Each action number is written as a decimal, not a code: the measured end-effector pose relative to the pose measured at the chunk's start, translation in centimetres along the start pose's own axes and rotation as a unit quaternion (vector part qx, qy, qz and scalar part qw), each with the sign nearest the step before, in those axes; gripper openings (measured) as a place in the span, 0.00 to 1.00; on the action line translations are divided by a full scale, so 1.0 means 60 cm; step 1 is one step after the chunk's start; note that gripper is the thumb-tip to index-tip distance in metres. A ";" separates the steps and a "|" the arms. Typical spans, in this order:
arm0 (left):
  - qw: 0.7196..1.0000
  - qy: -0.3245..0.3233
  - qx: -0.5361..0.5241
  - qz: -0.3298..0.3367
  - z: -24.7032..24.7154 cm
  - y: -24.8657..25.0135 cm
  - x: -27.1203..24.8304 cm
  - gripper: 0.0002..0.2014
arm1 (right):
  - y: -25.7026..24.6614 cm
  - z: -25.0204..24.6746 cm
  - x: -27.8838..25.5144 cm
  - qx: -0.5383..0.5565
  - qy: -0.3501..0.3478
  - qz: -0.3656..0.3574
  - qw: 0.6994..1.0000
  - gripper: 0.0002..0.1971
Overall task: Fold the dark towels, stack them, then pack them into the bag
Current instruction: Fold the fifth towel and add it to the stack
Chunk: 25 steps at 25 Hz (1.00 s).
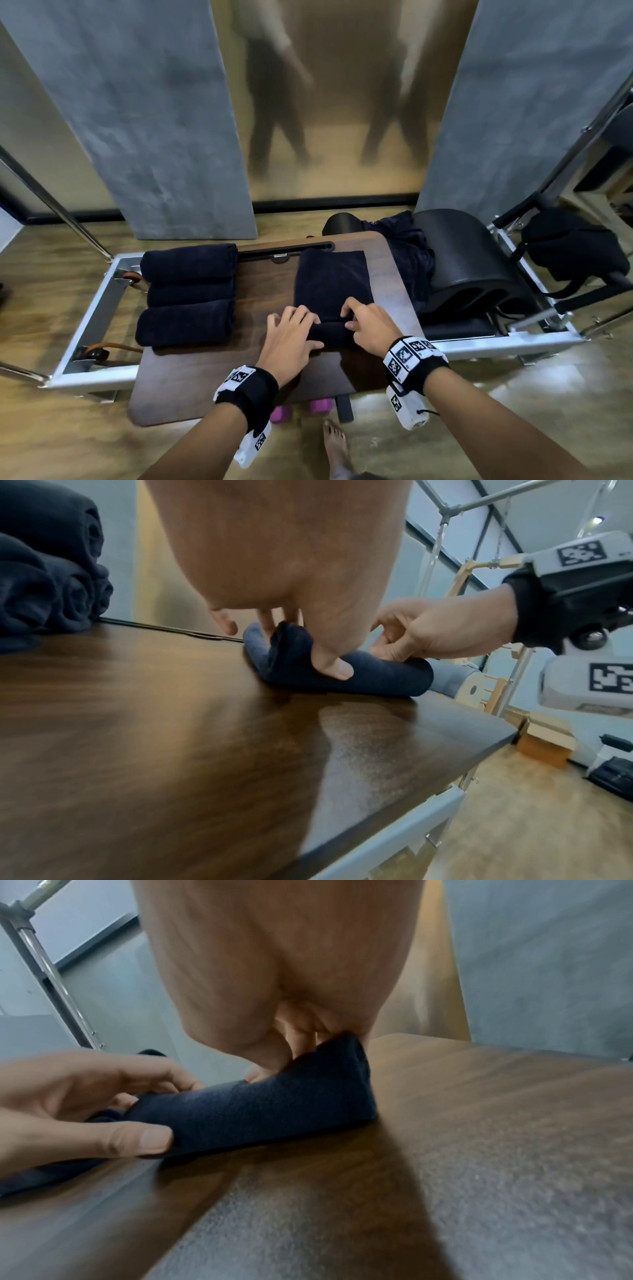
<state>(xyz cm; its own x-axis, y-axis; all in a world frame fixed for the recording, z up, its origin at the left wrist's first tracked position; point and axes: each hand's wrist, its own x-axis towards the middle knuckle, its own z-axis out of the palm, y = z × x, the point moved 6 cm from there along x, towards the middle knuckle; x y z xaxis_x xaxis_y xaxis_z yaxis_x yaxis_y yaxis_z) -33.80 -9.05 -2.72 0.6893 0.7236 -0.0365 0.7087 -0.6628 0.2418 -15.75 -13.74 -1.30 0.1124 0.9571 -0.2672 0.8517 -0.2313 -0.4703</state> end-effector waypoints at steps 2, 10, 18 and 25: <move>1.000 -0.002 -0.019 -0.010 0.000 -0.006 0.014 0.13 | 0.001 -0.006 -0.001 0.020 0.020 -0.021 0.999 0.06; 0.999 -0.026 0.013 -0.017 0.003 -0.023 0.068 0.11 | -0.017 -0.007 0.015 -0.129 0.023 -0.121 0.984 0.19; 1.000 -0.024 -0.019 -0.003 -0.025 -0.038 0.072 0.25 | -0.003 -0.033 0.080 -0.033 -0.017 -0.063 0.997 0.13; 0.996 -0.061 -0.044 -0.049 -0.028 -0.054 0.138 0.14 | 0.003 -0.046 0.103 -0.106 -0.011 -0.122 0.987 0.33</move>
<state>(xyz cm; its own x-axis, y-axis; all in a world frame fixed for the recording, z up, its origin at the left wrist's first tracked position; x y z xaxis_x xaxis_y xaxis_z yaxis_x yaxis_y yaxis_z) -30.64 -0.58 -2.20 0.6343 0.7519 -0.1795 0.7612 -0.5671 0.3145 -13.47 -7.41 -0.69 -0.1183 0.9753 -0.1865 0.9404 0.0498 -0.3363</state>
